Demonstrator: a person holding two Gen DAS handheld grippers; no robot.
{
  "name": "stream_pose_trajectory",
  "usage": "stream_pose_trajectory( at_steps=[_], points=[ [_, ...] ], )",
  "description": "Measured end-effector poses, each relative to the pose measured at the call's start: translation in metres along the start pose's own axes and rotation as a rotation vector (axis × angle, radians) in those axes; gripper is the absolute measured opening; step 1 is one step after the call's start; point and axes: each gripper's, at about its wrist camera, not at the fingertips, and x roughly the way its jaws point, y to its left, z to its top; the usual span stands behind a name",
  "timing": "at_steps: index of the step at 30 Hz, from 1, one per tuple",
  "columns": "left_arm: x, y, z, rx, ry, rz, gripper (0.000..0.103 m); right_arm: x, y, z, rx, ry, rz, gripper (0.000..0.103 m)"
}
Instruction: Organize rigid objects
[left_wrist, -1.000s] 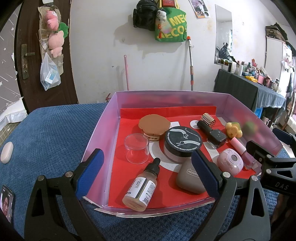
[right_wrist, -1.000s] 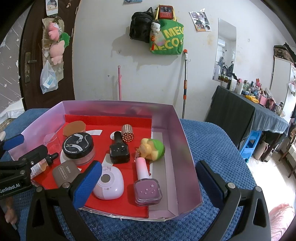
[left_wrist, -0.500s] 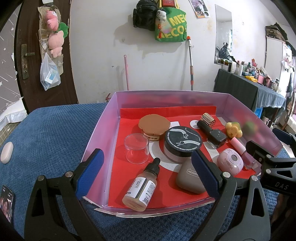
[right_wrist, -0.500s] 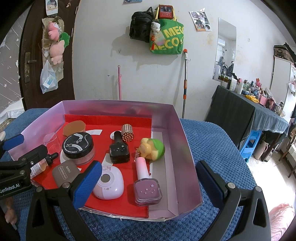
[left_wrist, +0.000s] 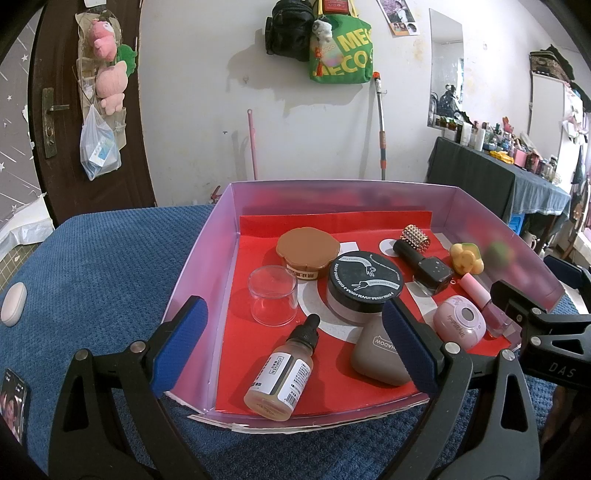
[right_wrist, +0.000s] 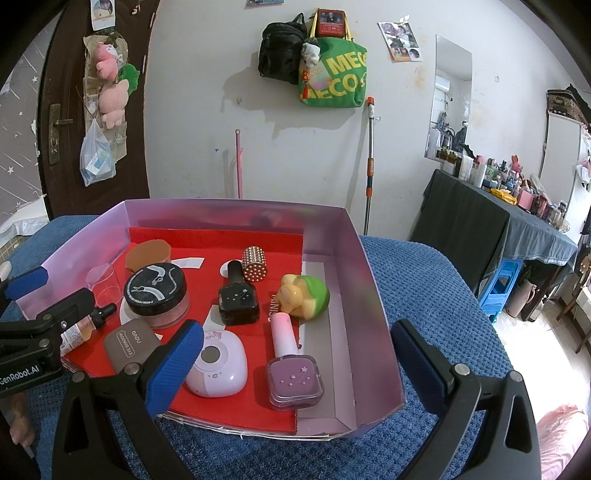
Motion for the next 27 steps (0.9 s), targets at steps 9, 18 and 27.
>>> stream_pose_trajectory(
  at_steps=[9,18,27],
  points=[
    [-0.011,0.0,-0.002,0.02,-0.031,0.023,0.097,-0.009,-0.003,-0.005,0.019,-0.04,-0.008,0.103],
    [-0.07,0.0,-0.023,0.015,-0.025,-0.055,0.097,-0.076,0.0,-0.033,0.057,-0.024,0.069,0.103],
    [-0.068,0.002,-0.058,-0.011,0.17,-0.052,0.097,-0.093,0.007,-0.073,0.07,0.142,0.056,0.103]
  ],
)
